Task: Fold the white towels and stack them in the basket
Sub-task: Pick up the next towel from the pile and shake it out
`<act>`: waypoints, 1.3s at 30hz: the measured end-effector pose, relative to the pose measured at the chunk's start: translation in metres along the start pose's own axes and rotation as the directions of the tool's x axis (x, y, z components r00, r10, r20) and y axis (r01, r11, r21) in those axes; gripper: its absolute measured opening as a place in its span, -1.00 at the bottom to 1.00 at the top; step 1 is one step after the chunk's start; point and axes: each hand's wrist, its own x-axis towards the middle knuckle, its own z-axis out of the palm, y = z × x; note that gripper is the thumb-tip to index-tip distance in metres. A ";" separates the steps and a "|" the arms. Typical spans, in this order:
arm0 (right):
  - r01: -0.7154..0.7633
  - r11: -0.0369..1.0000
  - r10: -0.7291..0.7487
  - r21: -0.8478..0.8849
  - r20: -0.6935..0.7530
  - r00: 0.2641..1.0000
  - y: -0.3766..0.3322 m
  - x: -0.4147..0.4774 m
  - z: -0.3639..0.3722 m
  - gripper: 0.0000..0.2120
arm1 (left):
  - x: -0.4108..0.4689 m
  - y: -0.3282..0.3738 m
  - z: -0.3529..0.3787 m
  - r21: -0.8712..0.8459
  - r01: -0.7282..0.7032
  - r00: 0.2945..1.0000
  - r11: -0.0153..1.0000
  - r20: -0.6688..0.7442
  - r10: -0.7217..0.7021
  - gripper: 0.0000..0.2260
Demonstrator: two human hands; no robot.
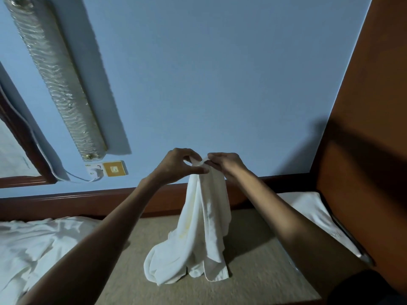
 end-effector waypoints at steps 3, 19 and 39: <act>-0.017 1.000 0.017 0.009 -0.004 1.000 0.003 0.003 0.005 -0.98 | -0.001 -0.003 0.010 0.021 -0.047 0.986 0.999 -0.161 0.049 -0.87; 0.391 0.583 -0.151 -0.712 0.378 0.914 0.015 -0.011 -0.006 -0.63 | 0.011 -0.013 -0.033 0.329 -0.059 0.998 0.943 -0.016 0.068 -0.90; 0.305 0.475 0.007 -0.825 0.350 0.937 -0.086 -0.006 -0.022 -0.42 | 0.040 -0.007 -0.247 -0.014 0.132 0.821 0.991 -0.559 -0.117 -0.78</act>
